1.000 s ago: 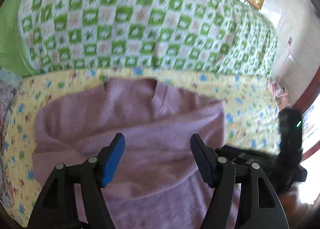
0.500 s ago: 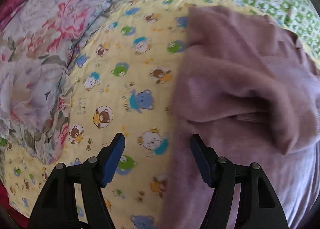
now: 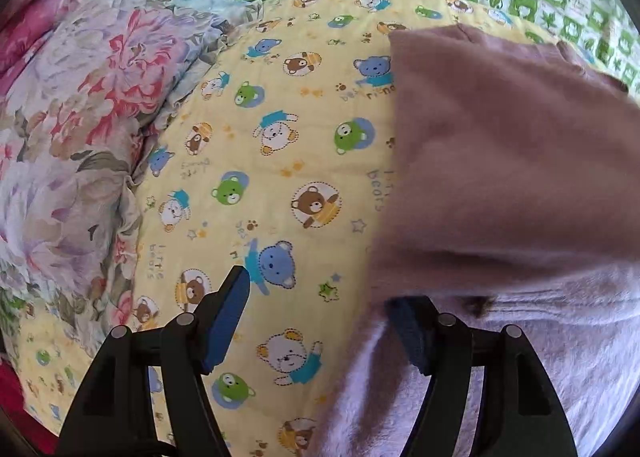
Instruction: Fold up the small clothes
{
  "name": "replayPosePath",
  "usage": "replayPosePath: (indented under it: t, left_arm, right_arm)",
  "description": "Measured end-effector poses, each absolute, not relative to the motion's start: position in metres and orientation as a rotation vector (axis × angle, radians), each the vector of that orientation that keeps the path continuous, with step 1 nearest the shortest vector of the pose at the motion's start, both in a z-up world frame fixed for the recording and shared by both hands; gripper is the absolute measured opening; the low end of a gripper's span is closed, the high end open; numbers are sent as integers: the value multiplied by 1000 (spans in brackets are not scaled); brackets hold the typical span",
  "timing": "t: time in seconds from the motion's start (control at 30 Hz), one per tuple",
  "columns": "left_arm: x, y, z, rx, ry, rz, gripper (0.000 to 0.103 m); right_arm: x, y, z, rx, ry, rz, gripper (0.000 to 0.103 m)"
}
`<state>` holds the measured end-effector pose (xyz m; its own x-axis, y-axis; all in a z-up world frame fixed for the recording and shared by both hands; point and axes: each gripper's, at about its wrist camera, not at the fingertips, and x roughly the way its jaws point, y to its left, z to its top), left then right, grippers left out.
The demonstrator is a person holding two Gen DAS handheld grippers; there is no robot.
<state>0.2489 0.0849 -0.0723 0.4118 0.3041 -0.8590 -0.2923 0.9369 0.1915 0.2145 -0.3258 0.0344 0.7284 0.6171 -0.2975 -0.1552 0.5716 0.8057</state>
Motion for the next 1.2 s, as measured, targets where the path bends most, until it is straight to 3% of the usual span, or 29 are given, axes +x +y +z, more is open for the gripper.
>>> replayPosePath:
  t: [0.2,0.37,0.43,0.5,0.57,0.73,1.03,1.1,1.13,1.17,1.2]
  left_arm:
    - [232,88,-70,-1,1068,400,71]
    - [228,93,-71,-64,1085,388,71]
    - [227,90,-70,-52,1083,393,71]
    - [226,88,-71,-51,1085,395,71]
    - [226,90,-73,-54,1085,397,71]
    - [229,91,-76,-55,1088,400,71]
    - [232,94,-80,-56,1088,400,71]
    - [231,97,-81,-72,1083,397,71]
    - [231,99,-82,-83,1081,396,71]
    - [230,101,-82,-97,1079,398,71]
    - [229,103,-82,-112,1074,404,71]
  right_arm:
    - [226,-368,-65,979,870,187,3]
    - [221,-360,-76,863,901,96,7]
    - [229,-340,-74,766,945,171,16]
    - [235,-308,-68,615,978,262,42]
    - [236,-271,-56,492,961,370,53]
    - [257,-171,-37,289,950,654,55]
    - [342,-72,-64,243,1088,772,55]
    - [352,-60,-70,230,1115,819,46]
    - [356,-54,-72,229,1128,855,16]
    - [360,-49,-72,219,1137,873,5]
    - [364,-46,-69,202,1119,866,4]
